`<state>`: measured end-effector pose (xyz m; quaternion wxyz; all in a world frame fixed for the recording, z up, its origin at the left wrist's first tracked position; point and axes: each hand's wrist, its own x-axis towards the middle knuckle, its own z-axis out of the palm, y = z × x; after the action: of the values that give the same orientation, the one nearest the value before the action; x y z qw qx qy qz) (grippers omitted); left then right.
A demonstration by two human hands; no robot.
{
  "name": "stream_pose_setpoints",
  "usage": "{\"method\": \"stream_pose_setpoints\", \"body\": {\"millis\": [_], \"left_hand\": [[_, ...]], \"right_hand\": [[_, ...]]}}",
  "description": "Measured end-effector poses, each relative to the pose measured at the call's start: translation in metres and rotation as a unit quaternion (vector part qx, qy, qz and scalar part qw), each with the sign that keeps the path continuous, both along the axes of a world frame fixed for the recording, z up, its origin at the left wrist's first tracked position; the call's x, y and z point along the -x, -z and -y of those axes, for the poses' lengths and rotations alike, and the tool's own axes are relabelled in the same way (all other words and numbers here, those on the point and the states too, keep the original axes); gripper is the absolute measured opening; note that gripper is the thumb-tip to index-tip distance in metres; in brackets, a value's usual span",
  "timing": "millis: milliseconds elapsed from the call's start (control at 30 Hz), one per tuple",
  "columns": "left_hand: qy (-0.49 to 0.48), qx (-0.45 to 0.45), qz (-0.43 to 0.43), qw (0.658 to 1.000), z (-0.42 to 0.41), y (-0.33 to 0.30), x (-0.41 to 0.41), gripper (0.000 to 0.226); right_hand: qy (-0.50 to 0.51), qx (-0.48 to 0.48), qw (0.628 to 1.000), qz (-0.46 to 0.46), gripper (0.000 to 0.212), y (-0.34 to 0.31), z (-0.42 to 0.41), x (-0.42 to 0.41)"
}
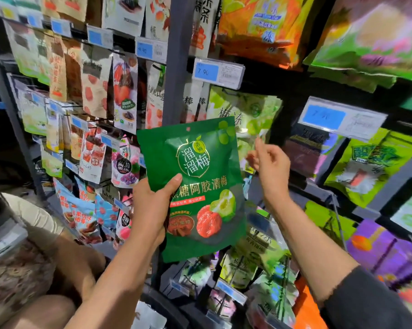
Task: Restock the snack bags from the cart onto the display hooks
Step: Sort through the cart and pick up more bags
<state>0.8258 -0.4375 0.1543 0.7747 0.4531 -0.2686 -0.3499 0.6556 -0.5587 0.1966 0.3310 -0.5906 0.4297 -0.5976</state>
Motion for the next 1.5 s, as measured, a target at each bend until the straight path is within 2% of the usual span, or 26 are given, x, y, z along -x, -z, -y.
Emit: {"method": "stream_pose_setpoints", "body": {"millis": [67, 167, 267, 400, 567, 700, 867, 933, 967, 1033, 1133, 1233, 1367, 1500], "left_hand": [[0.047, 0.013, 0.012, 0.999, 0.001, -0.013, 0.010, 0.018], [0.117, 0.045, 0.040, 0.991, 0.005, -0.037, 0.036, 0.017], [0.199, 0.089, 0.050, 0.975, 0.008, -0.065, 0.073, 0.016], [0.295, 0.123, 0.061, 0.946, 0.009, -0.105, 0.129, 0.014], [0.370, 0.182, 0.079, 0.907, 0.003, -0.155, 0.187, 0.015], [0.413, 0.231, 0.121, 0.873, 0.008, -0.197, 0.217, 0.019], [0.344, 0.299, 0.316, 0.832, 0.010, -0.241, 0.231, 0.074], [0.236, 0.334, 0.405, 0.818, 0.013, -0.260, 0.234, 0.084], [0.160, 0.356, 0.457, 0.799, 0.017, -0.273, 0.233, 0.084], [0.040, 0.399, 0.538, 0.741, 0.026, -0.302, 0.233, 0.079], [-0.044, 0.403, 0.619, 0.673, 0.042, -0.345, 0.240, 0.068], [-0.071, 0.377, 0.682, 0.623, 0.053, -0.376, 0.248, 0.057], [-0.075, 0.345, 0.744, 0.567, 0.071, -0.389, 0.256, 0.059], [-0.072, 0.334, 0.756, 0.558, 0.082, -0.382, 0.258, 0.060]], "right_hand": [[-0.107, -0.036, 0.994, -0.009, 0.035, 0.005, -0.031, 0.024], [-0.124, -0.019, 0.992, -0.030, 0.035, -0.001, -0.069, 0.061], [-0.073, 0.003, 0.997, -0.027, 0.041, -0.017, -0.104, 0.099], [0.032, 0.073, 0.993, -0.089, 0.042, -0.054, -0.155, 0.142], [0.155, 0.171, 0.969, -0.092, 0.048, -0.093, -0.190, 0.187], [0.197, 0.237, 0.949, -0.068, 0.060, -0.131, -0.200, 0.217], [0.215, 0.290, 0.930, -0.073, 0.087, -0.191, -0.196, 0.252], [0.196, 0.289, 0.934, -0.070, 0.086, -0.212, -0.187, 0.264], [0.182, 0.289, 0.938, -0.067, 0.085, -0.221, -0.182, 0.267], [0.169, 0.295, 0.938, -0.068, 0.083, -0.235, -0.171, 0.270], [0.157, 0.312, 0.936, -0.051, 0.081, -0.251, -0.156, 0.271], [0.151, 0.317, 0.935, -0.044, 0.075, -0.263, -0.142, 0.276], [0.153, 0.297, 0.941, -0.046, 0.080, -0.265, -0.125, 0.282], [0.145, 0.296, 0.943, -0.044, 0.077, -0.264, -0.119, 0.290]]}}
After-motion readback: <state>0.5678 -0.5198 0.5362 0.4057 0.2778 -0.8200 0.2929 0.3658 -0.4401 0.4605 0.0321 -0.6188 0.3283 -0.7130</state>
